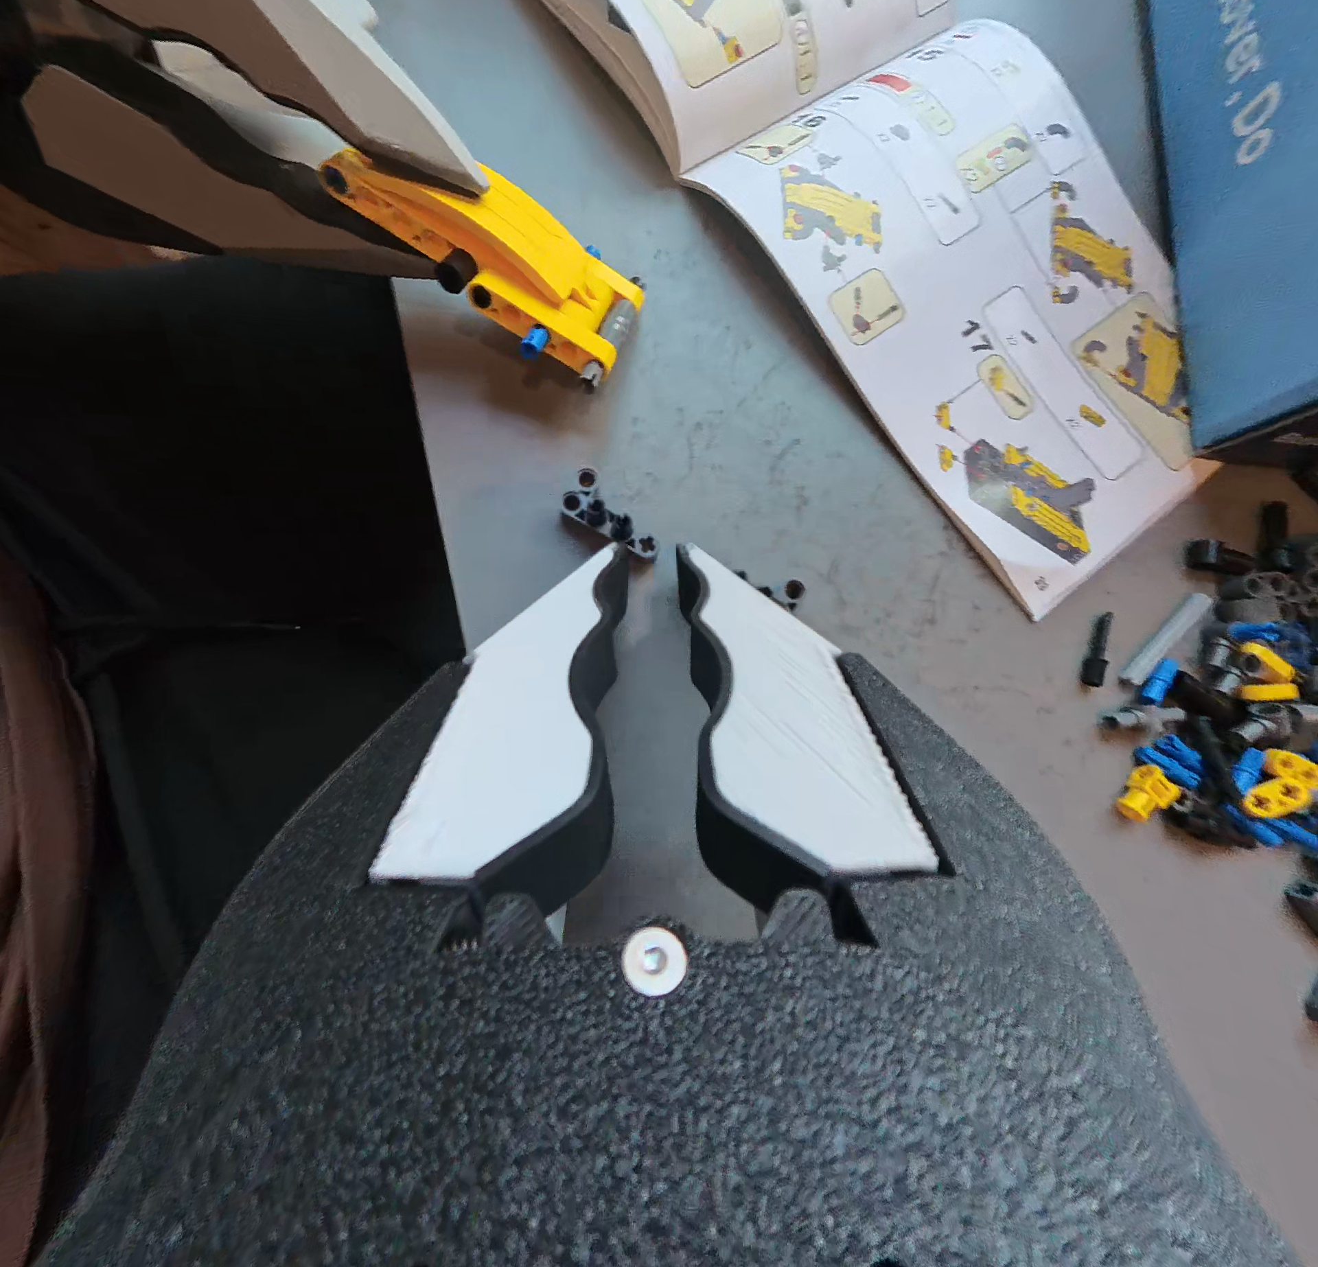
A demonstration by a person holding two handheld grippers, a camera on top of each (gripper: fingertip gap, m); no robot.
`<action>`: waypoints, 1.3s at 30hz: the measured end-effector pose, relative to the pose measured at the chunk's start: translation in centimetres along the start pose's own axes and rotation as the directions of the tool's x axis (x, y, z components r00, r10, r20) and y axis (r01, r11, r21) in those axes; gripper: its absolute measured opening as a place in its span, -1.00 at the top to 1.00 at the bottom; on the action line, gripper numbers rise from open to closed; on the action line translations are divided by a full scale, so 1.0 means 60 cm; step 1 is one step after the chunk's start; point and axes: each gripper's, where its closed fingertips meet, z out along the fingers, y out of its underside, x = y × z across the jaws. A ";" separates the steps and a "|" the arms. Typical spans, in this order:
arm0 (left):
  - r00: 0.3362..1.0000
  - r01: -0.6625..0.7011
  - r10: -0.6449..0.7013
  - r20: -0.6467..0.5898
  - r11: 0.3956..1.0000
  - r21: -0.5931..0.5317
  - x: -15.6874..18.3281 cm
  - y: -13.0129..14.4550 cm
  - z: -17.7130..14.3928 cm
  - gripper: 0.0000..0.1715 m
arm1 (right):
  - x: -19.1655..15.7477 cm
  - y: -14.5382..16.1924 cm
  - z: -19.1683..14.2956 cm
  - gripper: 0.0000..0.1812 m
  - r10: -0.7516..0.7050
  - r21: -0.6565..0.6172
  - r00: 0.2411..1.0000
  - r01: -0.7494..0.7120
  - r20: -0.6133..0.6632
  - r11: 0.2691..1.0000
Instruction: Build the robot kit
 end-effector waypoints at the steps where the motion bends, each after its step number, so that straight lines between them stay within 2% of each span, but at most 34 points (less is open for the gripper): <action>1: 1.000 0.003 -0.003 0.001 1.000 -0.001 -0.001 0.001 0.000 0.85 | 0.008 -0.001 -0.002 0.86 0.003 0.000 1.000 -0.003 -0.030 1.000; 4: 1.000 0.005 -0.005 0.004 1.000 -0.008 -0.002 0.003 0.000 0.85 | 0.024 -0.012 -0.013 0.86 0.031 0.040 0.995 -0.027 -0.091 0.999; 7: 1.000 -0.002 0.003 0.029 0.999 -0.032 -0.010 0.009 0.001 0.85 | 0.008 -0.022 -0.020 0.84 0.090 0.072 0.995 -0.086 -0.048 0.994; 9: 0.999 -0.012 0.015 0.047 0.999 -0.049 -0.015 0.013 0.000 0.85 | -0.011 -0.020 -0.018 0.72 0.144 0.061 0.990 -0.142 -0.016 0.988; 13: 0.998 -0.033 0.037 0.059 0.997 -0.069 -0.016 0.014 0.002 0.85 | -0.014 -0.013 -0.005 0.47 0.257 0.030 0.966 -0.256 -0.037 0.966; 15: 0.996 -0.054 0.060 0.065 0.994 -0.094 -0.014 0.017 0.004 0.85 | -0.018 -0.018 0.003 0.42 0.315 0.046 0.949 -0.315 -0.004 0.948; 17: 0.994 -0.065 0.075 0.080 0.991 -0.120 -0.015 0.019 0.007 0.85 | -0.019 -0.013 0.012 0.43 0.327 0.035 0.945 -0.327 0.003 0.944; 19: 0.993 -0.071 0.081 0.080 0.990 -0.124 -0.012 0.015 0.009 0.86 | -0.022 -0.012 0.017 0.54 0.309 0.035 0.951 -0.309 0.006 0.950; 24: 0.988 -0.115 0.123 0.090 0.989 -0.090 -0.011 -0.003 0.009 0.85 | -0.029 -0.020 0.015 0.47 0.262 0.035 0.965 -0.262 0.001 0.964; 29: 0.985 -0.118 0.124 0.123 0.992 -0.052 -0.019 -0.014 0.004 0.86 | -0.014 -0.041 -0.014 0.47 0.260 0.126 0.965 -0.261 0.020 0.957; 33: 0.981 -0.139 0.140 0.136 0.990 -0.020 -0.016 -0.029 0.003 0.86 | -0.020 -0.063 -0.033 0.48 0.317 0.210 0.937 -0.343 0.148 0.916; 39: 0.978 -0.152 0.156 0.138 0.988 -0.034 -0.013 -0.026 0.005 0.85 | -0.015 -0.039 -0.019 0.44 0.323 0.150 0.939 -0.338 0.118 0.929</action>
